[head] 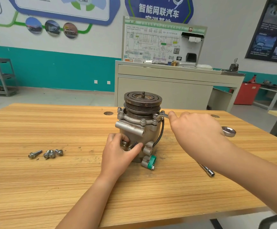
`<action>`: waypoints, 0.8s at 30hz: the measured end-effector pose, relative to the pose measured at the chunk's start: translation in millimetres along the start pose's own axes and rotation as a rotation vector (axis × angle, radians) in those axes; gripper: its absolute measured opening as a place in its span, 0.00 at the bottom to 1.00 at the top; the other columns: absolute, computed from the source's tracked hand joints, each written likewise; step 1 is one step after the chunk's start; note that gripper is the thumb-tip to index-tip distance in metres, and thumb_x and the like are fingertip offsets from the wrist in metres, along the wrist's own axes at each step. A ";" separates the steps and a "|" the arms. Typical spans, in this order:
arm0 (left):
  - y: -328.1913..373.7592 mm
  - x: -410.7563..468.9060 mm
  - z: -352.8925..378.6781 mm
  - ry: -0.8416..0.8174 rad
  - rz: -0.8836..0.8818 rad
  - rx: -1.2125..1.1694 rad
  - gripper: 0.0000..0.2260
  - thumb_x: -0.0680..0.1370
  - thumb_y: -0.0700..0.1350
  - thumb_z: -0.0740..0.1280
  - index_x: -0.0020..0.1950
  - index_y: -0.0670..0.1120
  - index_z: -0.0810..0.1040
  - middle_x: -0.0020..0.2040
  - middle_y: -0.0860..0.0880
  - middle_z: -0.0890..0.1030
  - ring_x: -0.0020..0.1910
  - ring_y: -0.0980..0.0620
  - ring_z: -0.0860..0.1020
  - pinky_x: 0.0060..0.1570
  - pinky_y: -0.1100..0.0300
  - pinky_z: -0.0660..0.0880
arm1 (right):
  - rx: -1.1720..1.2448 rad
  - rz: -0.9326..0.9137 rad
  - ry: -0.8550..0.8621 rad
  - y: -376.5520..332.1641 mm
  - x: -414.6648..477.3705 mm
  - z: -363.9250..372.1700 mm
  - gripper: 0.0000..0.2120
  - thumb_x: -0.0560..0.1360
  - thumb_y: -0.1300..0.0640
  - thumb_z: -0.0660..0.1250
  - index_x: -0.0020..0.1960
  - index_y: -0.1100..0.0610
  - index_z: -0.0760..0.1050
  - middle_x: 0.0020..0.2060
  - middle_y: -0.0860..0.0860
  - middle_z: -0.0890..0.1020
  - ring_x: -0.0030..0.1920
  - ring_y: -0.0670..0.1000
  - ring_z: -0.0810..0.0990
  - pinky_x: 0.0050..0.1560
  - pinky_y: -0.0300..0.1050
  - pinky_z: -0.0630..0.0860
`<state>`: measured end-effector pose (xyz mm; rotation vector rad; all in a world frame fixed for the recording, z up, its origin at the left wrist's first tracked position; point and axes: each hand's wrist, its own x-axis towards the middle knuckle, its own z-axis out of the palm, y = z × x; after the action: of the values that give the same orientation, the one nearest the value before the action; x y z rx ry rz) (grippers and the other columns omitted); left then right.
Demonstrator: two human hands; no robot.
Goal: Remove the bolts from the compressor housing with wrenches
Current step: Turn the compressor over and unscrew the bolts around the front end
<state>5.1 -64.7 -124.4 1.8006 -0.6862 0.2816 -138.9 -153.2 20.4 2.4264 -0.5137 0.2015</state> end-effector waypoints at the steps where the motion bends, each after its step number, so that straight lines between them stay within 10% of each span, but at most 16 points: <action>1: 0.0 0.0 0.0 -0.003 -0.001 0.000 0.14 0.64 0.55 0.74 0.39 0.50 0.72 0.44 0.53 0.73 0.43 0.63 0.72 0.38 0.77 0.64 | -0.010 -0.001 -0.016 1.6 0.1 -0.9 0.21 0.75 0.69 0.55 0.67 0.60 0.60 0.32 0.51 0.66 0.32 0.52 0.64 0.22 0.42 0.55; 8: -0.1 0.6 0.2 -0.003 0.002 -0.007 0.15 0.63 0.56 0.73 0.39 0.50 0.72 0.44 0.54 0.72 0.44 0.63 0.72 0.39 0.76 0.65 | 0.000 -0.073 0.011 -8.1 -0.7 8.2 0.29 0.75 0.70 0.55 0.73 0.66 0.48 0.49 0.57 0.75 0.43 0.56 0.78 0.27 0.42 0.63; 13: 1.5 0.0 -0.1 -0.003 0.011 -0.025 0.14 0.62 0.58 0.71 0.37 0.53 0.70 0.44 0.55 0.72 0.45 0.66 0.70 0.39 0.78 0.64 | -0.024 -0.098 0.041 22.4 18.1 21.7 0.23 0.75 0.65 0.54 0.70 0.55 0.61 0.28 0.47 0.63 0.25 0.47 0.60 0.22 0.40 0.56; 19: -1.4 1.2 1.4 0.007 0.023 -0.017 0.15 0.62 0.57 0.72 0.37 0.53 0.70 0.43 0.54 0.72 0.46 0.66 0.70 0.39 0.77 0.64 | -0.088 -0.175 0.173 49.8 56.2 47.1 0.20 0.75 0.66 0.56 0.64 0.50 0.69 0.27 0.46 0.64 0.26 0.48 0.65 0.23 0.40 0.56; 24: -1.8 0.6 0.4 0.003 0.032 -0.016 0.14 0.61 0.59 0.70 0.37 0.54 0.70 0.43 0.55 0.72 0.46 0.67 0.70 0.39 0.78 0.64 | 0.009 -0.223 0.316 39.1 88.4 71.3 0.16 0.76 0.69 0.58 0.61 0.60 0.72 0.52 0.57 0.80 0.54 0.56 0.78 0.63 0.50 0.67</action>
<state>6.5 -64.9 -125.6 1.7746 -0.7136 0.2989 -73.2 -253.2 10.2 2.3766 -0.1011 0.4810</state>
